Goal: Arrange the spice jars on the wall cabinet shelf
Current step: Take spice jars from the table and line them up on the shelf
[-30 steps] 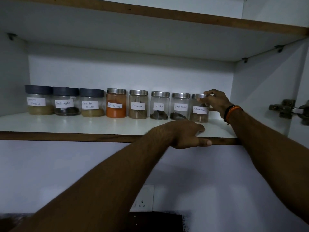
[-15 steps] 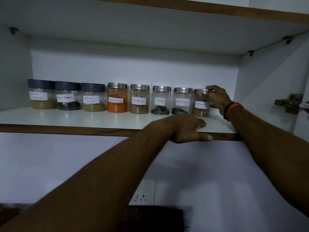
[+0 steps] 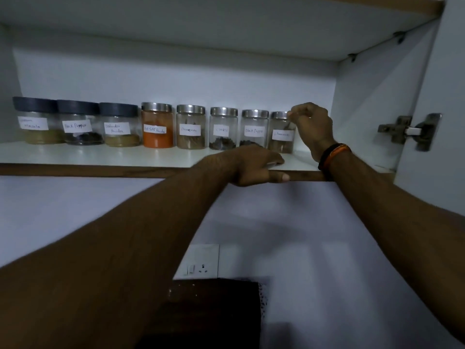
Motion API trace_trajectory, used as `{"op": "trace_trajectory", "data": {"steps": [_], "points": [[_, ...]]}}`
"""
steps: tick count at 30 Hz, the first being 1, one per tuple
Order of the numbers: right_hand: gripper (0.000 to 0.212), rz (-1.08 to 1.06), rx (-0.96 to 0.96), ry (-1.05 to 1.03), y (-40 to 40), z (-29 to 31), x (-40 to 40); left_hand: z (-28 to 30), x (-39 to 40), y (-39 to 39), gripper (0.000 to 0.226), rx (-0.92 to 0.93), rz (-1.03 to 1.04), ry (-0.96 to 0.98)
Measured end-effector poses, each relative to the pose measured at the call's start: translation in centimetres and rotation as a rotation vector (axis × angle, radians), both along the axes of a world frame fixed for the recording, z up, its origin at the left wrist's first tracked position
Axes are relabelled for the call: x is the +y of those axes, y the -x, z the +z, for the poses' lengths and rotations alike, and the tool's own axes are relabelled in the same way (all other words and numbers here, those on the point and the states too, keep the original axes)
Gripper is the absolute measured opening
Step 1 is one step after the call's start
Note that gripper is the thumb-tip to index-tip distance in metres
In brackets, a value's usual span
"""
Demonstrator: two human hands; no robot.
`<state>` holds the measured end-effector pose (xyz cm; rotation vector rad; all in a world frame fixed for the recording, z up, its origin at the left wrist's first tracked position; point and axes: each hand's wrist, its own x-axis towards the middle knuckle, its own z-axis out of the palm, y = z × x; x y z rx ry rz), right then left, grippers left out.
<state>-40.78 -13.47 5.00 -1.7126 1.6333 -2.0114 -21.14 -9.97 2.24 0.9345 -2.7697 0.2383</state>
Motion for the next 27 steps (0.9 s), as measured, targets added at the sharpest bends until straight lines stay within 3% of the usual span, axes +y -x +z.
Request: {"op": "trace_trajectory", "data": {"steps": [6,10,16,22,25,27], "points": [[0.011,0.130,0.029,0.022,-2.9,-3.7,7.8,-0.4,0.5,-0.2,0.065,-0.022,0.008,0.103],[0.016,0.041,0.062,0.065,-4.5,-7.2,11.4,-1.1,1.6,-0.3,0.060,-0.066,0.029,0.219],[0.017,-0.093,0.040,0.142,-6.5,-10.8,14.9,-3.3,3.8,-0.3,0.045,0.023,0.083,0.439],[0.015,-0.080,0.087,-0.200,-8.6,-19.4,18.6,-6.9,7.2,-1.3,0.097,-0.051,0.224,0.493],[0.015,-0.038,0.167,-0.455,-9.8,-25.4,20.3,-10.4,8.8,-2.2,0.088,-0.013,0.104,0.502],[0.013,-0.017,0.216,-0.604,-10.5,-29.5,21.5,-14.8,9.8,-3.0,0.081,-0.037,-0.051,0.377]]}}
